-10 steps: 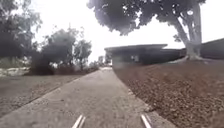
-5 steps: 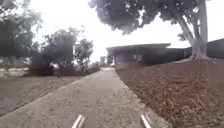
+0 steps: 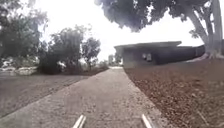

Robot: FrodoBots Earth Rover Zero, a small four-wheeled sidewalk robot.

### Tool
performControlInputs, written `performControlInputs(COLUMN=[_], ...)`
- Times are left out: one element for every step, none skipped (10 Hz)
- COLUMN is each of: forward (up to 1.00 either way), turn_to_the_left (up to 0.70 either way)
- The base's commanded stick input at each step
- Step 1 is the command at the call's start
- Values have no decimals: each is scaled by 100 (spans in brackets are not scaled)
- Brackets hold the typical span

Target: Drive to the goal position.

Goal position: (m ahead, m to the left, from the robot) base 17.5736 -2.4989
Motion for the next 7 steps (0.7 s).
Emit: performControlInputs(forward=[100, 100, 100, 100, 100, 100, 100], turn_to_the_left=[0, 0, 0, 0, 0, 0, 0])
